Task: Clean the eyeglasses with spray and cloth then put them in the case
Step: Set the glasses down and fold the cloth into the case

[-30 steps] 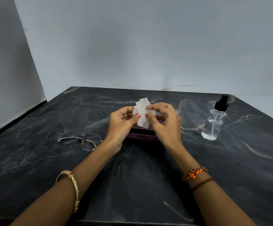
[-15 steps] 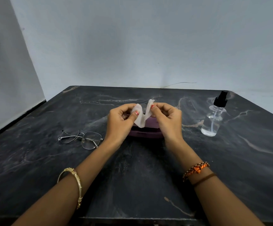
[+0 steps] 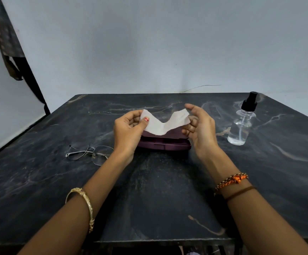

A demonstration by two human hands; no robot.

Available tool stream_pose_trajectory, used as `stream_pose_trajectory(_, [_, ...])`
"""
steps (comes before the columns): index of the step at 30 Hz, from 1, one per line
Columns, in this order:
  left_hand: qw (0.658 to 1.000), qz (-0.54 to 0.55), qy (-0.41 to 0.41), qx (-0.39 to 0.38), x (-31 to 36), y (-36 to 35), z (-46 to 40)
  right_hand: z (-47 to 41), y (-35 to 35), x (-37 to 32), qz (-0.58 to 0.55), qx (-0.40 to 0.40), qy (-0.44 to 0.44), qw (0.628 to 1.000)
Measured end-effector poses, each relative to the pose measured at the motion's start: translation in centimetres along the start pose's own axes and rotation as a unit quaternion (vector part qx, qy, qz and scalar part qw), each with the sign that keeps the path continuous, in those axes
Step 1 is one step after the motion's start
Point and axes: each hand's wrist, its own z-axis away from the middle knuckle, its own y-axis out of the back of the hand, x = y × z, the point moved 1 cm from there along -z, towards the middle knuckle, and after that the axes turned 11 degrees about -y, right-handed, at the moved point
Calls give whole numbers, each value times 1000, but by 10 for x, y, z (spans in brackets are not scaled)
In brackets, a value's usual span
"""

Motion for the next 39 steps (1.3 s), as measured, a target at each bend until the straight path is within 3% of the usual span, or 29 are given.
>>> stream_pose_trajectory(8, [995, -93, 30, 5, -4, 12, -11, -6, 9, 0, 217, 58, 96, 970])
stream_pose_trajectory(14, [979, -197, 40, -31, -3, 17, -11, -10, 16, -3, 385, 21, 99, 917])
stream_pose_trajectory(21, [951, -300, 11, -72, 0, 18, -10, -9, 18, -5, 425, 16, 110, 898])
stream_pose_trajectory(39, [926, -354, 17, -129, -1, 18, -8, -6, 21, -10, 564, 3, 104, 819])
